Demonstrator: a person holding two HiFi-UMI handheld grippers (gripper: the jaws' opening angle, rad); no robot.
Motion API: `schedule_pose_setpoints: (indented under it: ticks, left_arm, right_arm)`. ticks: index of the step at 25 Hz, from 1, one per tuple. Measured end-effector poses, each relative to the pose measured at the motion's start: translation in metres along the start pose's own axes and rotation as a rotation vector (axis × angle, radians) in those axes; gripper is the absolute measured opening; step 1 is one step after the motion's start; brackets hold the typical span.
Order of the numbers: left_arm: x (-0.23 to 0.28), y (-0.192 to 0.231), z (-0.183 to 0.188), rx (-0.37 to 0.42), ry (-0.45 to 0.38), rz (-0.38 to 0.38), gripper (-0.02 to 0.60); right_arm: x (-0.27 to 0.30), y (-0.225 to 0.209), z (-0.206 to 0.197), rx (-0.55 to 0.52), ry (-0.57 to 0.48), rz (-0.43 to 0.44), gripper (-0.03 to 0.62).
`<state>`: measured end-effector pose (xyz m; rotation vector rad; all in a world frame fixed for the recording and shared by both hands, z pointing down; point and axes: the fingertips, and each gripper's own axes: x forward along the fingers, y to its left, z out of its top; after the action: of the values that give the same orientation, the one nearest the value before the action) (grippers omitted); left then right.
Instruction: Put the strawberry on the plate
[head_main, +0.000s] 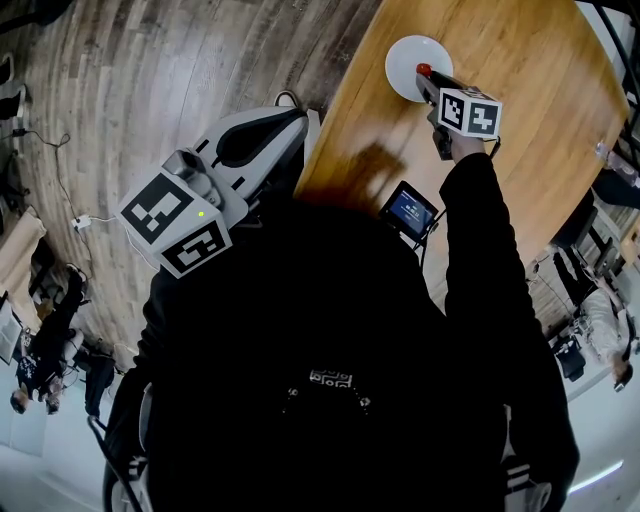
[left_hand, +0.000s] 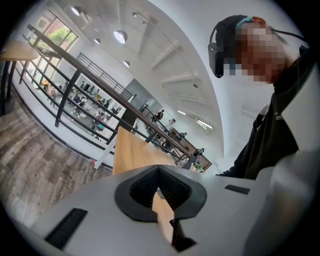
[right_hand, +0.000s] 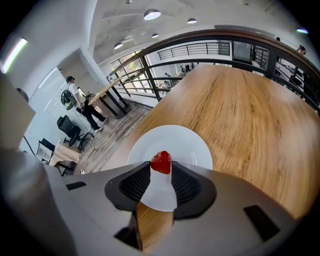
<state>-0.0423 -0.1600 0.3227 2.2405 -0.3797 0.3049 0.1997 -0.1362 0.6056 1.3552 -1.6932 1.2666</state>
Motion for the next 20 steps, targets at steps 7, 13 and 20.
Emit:
schedule_pose_setpoints:
  ticks: [7,13,20]
  left_arm:
    - [0.000,0.003,-0.004,0.016,-0.007,0.003,-0.002]
    - [0.001,-0.013,0.002,0.044,-0.006,-0.011,-0.002]
    - [-0.002,-0.015,-0.003,0.111,0.007,-0.040,-0.002]
  right_arm:
    - [0.009,0.001,0.000,-0.001,-0.017,0.022,0.137]
    - [-0.007,0.009,0.010,-0.011,-0.062,0.050,0.179]
    - [-0.017,0.020,0.019,-0.003,-0.156,0.072,0.199]
